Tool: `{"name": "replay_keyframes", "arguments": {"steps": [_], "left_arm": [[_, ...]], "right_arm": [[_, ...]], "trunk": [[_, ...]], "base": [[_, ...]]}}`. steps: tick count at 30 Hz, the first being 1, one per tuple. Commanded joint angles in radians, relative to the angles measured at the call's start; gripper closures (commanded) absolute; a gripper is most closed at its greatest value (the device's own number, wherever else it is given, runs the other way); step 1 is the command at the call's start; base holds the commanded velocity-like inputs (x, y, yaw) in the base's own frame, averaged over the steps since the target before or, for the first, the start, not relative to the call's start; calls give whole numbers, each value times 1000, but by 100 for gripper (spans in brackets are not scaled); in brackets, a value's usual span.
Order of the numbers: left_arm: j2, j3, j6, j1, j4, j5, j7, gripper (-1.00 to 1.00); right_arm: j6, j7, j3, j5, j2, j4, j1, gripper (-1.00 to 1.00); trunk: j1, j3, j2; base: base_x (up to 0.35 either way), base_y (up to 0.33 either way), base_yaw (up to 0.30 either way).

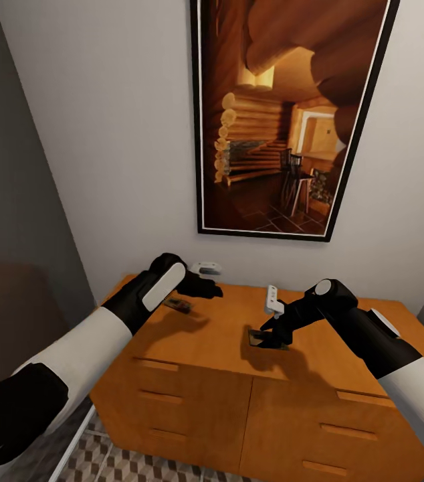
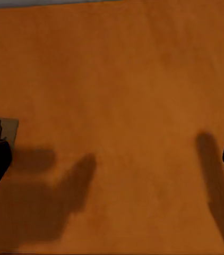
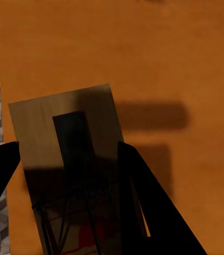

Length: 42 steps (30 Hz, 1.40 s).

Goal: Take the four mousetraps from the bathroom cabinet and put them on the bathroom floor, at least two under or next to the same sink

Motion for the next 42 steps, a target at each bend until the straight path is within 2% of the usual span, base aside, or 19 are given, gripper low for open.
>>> {"name": "replay_keyframes", "arguments": {"steps": [1,3,19,25,42], "left_arm": [[4,-2,3,-1,-5,12,11,-100],[23,-2,6,-4,-24,13,13,-100],[71,-2,6,-10,-35,11,13,-100],[72,-2,5,-10,-31,11,13,-100],[72,-1,9,-10,-36,12,13,-100]], "right_arm": [[9,4,2,4,-1,-1,-1,100],[9,3,2,4,2,-1,-1,100],[5,3,2,6,25,5,5,100],[2,1,2,5,46,5,29,100],[8,0,3,7,50,2,32,100]], "trunk": [[0,-1,-1],[0,-1,-1],[0,-1,-1],[0,-1,-1],[0,-1,-1]], "base": [[0,0,0],[0,0,0],[0,0,0],[0,0,0],[0,0,0]]}}
